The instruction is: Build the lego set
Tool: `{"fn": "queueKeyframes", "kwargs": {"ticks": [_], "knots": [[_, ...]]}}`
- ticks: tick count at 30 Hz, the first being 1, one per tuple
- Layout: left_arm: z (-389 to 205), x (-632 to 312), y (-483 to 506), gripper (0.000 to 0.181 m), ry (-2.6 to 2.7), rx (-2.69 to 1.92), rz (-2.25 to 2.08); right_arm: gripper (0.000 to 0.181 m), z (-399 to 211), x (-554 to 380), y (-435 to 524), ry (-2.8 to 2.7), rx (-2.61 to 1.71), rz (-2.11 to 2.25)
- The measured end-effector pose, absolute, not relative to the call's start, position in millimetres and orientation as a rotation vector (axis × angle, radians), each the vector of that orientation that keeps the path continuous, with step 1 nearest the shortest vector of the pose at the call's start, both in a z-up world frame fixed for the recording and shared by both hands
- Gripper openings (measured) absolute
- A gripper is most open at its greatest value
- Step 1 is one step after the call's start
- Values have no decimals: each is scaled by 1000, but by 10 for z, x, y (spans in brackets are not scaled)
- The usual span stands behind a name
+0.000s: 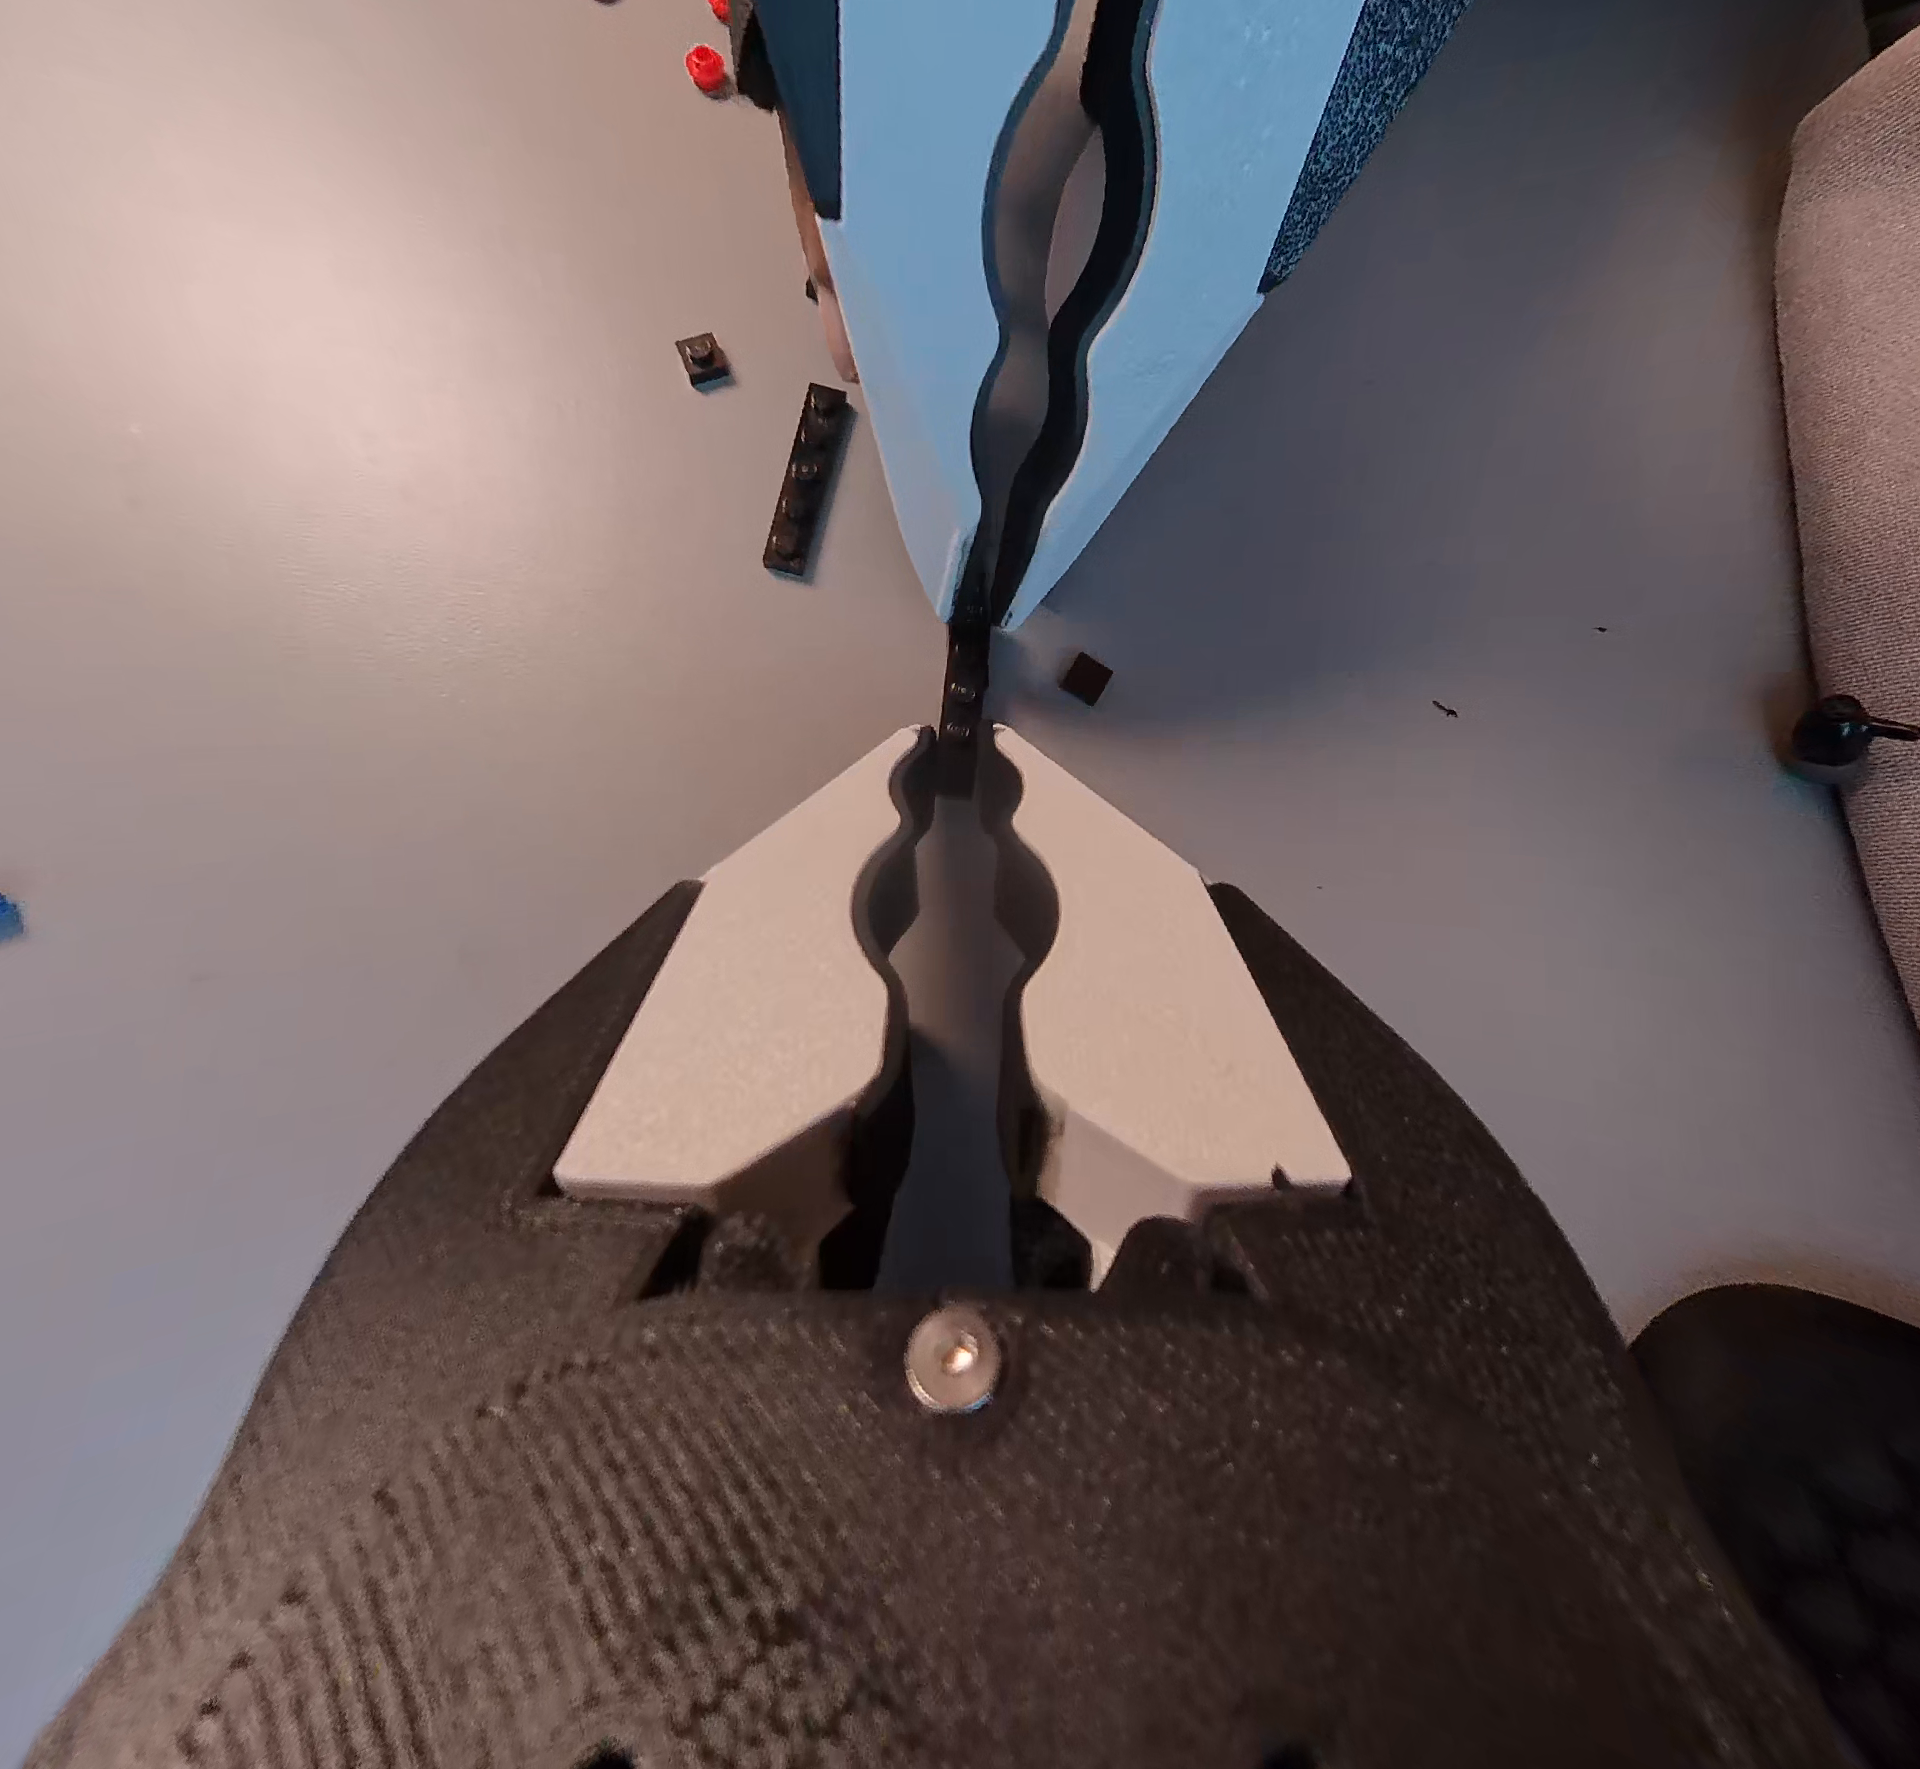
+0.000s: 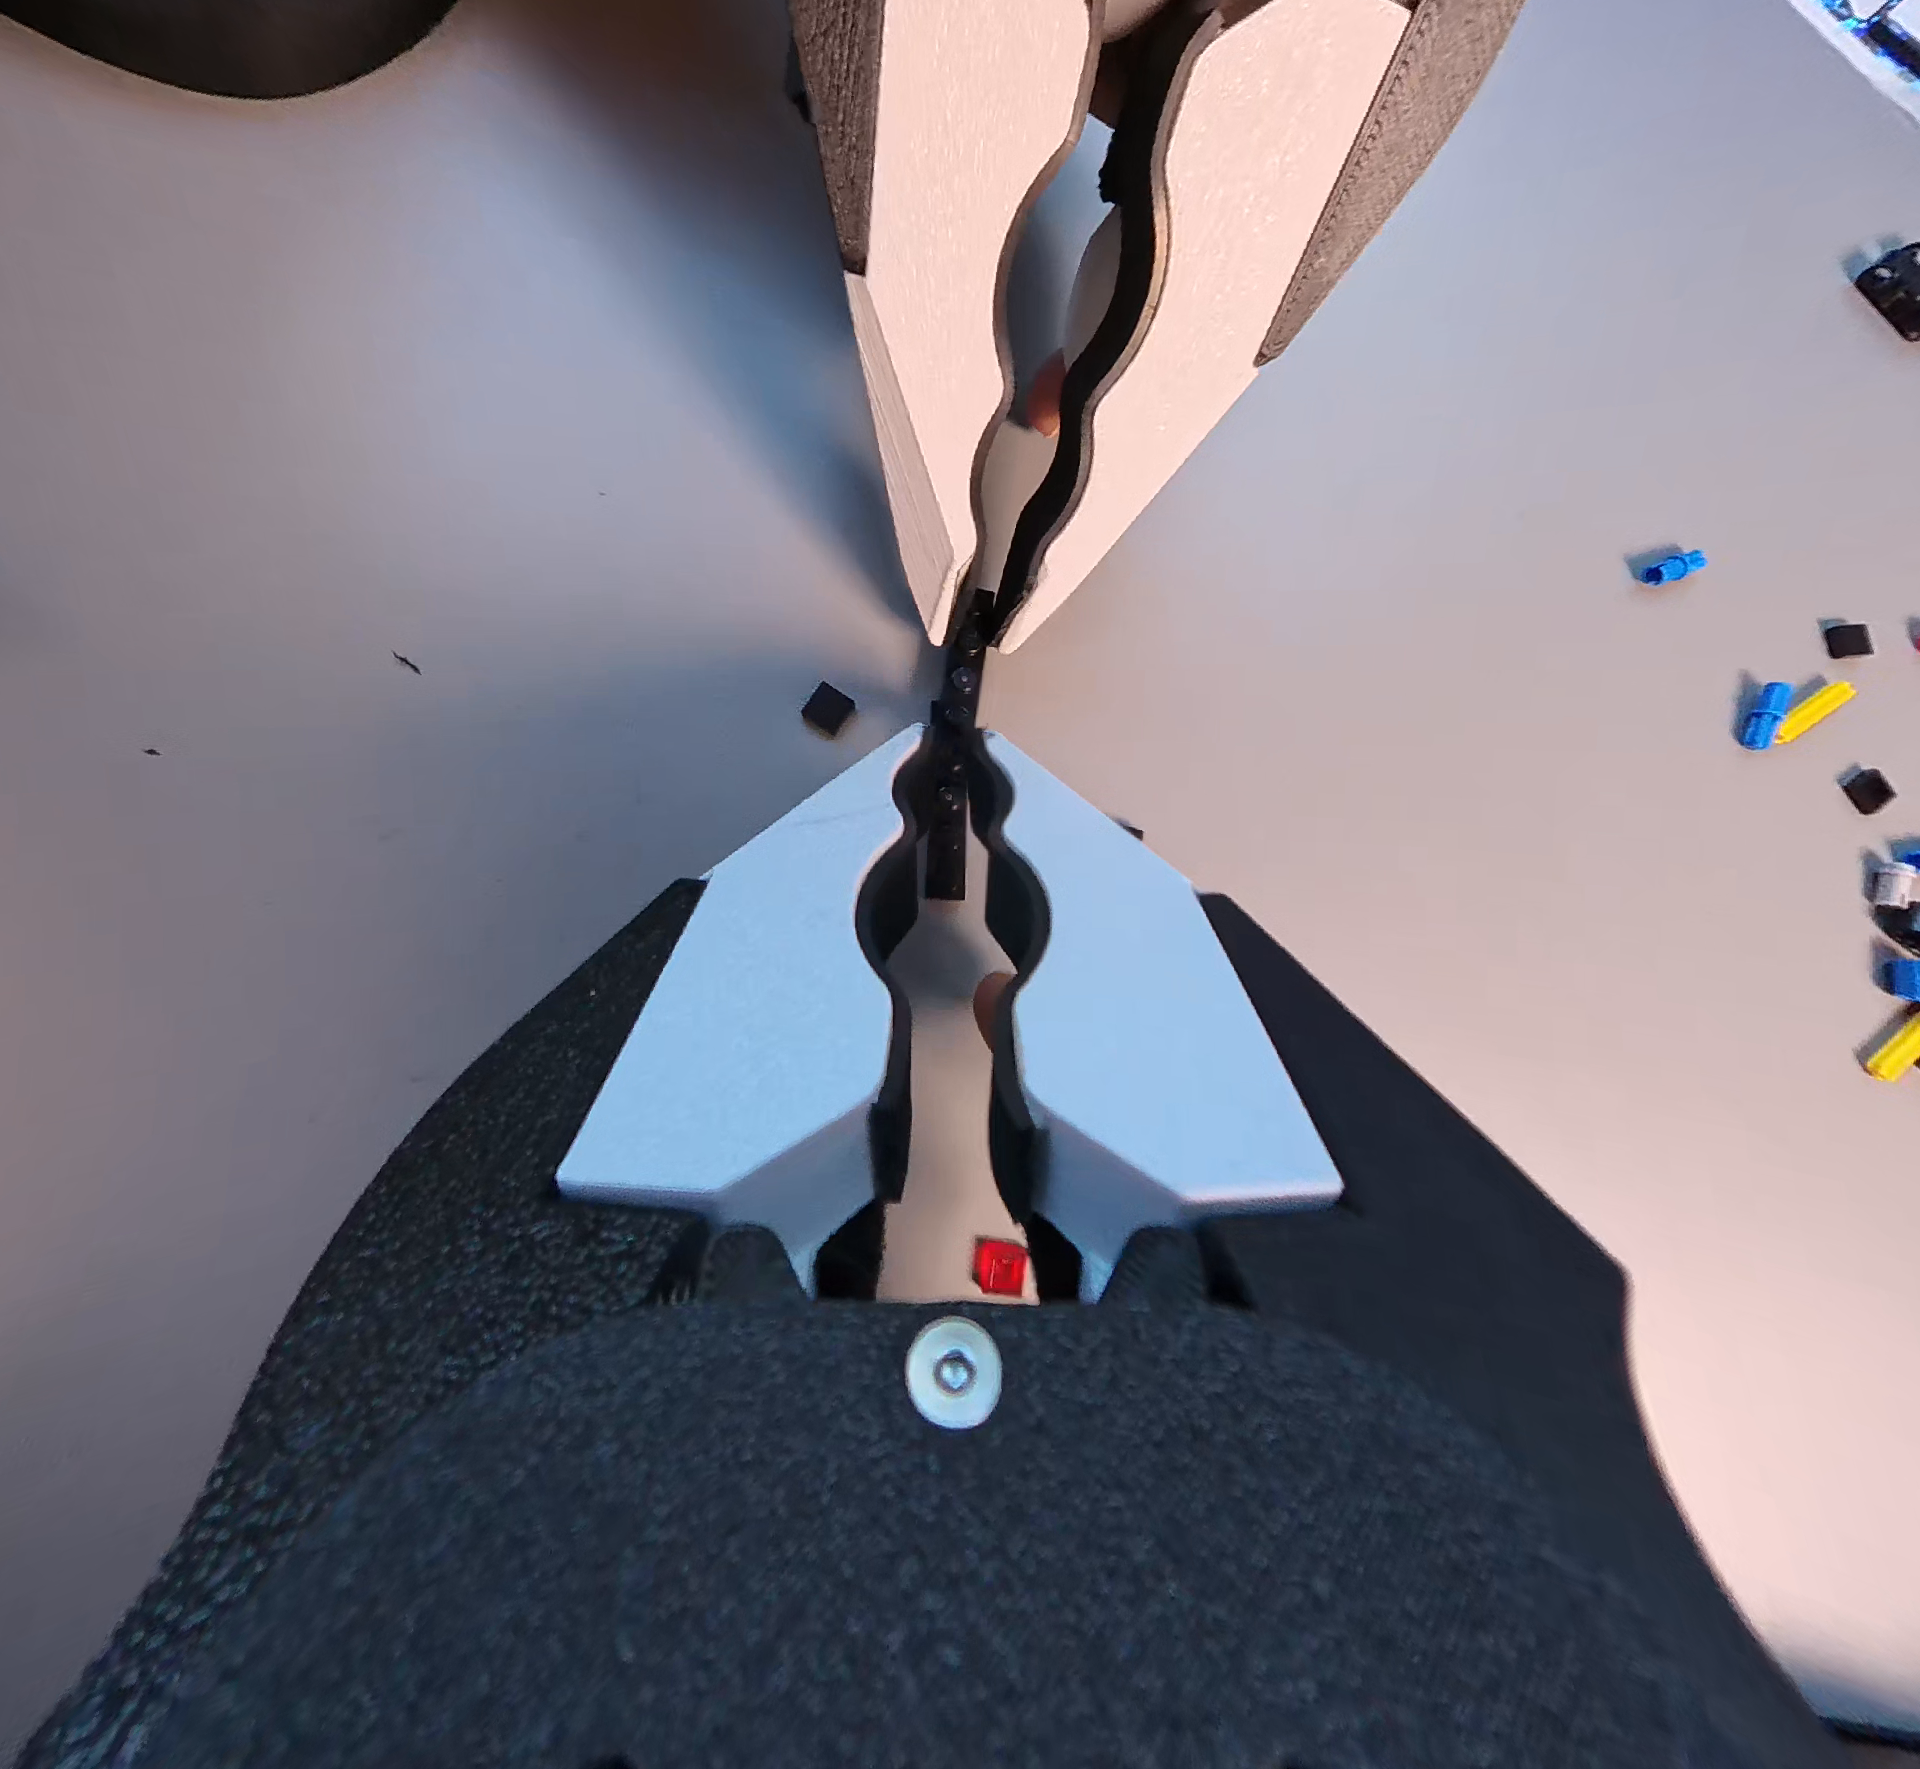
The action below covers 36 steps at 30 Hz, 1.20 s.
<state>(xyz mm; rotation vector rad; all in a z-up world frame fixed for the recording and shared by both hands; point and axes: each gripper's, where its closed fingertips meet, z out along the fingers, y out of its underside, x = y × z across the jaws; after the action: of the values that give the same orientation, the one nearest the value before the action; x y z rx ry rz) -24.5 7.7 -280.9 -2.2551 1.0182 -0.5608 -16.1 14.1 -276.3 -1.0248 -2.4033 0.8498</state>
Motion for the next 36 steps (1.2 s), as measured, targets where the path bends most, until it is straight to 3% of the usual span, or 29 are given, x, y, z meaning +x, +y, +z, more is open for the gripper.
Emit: {"fn": "queueKeyframes", "kwargs": {"ticks": [36], "knots": [[-2859,-144,87,6,967,-2355,-538,2,-2807,-165,101,-2468,-1167,823]]}}
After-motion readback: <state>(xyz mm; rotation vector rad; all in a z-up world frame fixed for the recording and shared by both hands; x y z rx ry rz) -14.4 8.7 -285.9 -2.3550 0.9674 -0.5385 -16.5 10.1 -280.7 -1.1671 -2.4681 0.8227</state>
